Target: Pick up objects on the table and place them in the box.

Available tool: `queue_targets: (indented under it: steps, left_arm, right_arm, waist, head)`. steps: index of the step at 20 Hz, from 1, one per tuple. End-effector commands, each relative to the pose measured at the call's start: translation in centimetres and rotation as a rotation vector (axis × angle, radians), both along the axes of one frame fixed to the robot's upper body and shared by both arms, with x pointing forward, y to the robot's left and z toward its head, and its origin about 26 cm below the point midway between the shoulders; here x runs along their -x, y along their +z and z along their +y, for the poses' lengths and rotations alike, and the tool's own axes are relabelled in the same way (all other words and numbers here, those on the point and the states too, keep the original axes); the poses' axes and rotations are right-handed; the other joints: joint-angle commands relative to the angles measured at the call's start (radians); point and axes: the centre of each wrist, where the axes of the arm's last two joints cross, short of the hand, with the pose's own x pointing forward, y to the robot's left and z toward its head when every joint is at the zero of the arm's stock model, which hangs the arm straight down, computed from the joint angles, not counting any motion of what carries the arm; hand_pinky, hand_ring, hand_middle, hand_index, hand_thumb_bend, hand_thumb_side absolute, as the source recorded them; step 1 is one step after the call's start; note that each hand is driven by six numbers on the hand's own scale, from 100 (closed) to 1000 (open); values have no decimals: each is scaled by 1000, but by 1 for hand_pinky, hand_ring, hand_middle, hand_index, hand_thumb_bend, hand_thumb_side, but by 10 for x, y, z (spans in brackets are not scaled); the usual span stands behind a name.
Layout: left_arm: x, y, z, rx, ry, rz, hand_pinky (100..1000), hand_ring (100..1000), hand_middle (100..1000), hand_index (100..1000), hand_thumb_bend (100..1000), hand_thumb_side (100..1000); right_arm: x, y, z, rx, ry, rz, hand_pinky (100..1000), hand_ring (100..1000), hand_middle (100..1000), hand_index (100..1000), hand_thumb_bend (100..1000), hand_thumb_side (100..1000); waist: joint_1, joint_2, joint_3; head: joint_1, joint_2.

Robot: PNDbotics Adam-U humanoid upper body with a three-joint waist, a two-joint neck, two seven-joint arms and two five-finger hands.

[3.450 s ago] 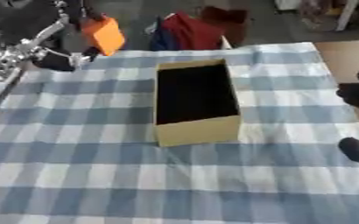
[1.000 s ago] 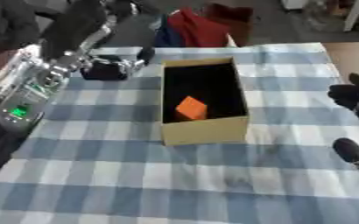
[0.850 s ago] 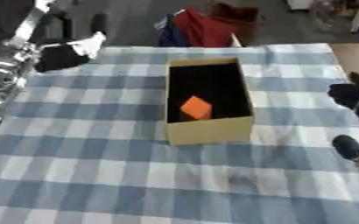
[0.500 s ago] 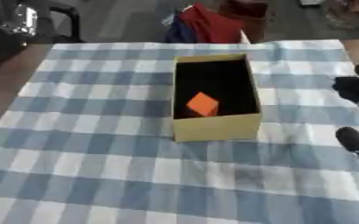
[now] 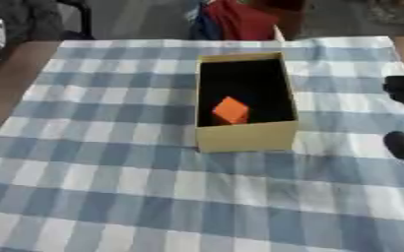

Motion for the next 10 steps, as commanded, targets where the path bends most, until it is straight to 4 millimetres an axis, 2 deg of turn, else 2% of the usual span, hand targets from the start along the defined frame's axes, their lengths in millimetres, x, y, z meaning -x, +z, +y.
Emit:
queue_targets:
  steps: [1,10]
  left_arm:
    - [1,1,2,15,-13,-3,739,670,632,829,100,553]
    - [-2,-5,2,44,-24,10,736,670,632,829,100,560]
  right_arm:
    - [3,13,-5,20,-9,-40,896,862,812,1000,657,650]
    - [3,13,-5,26,-5,-42,895,863,815,1000,659,650]
  waist:
    - [-2,-14,2]
    - [0,-21,1]
  head:
    - [-5,16]
    - [-7,22]
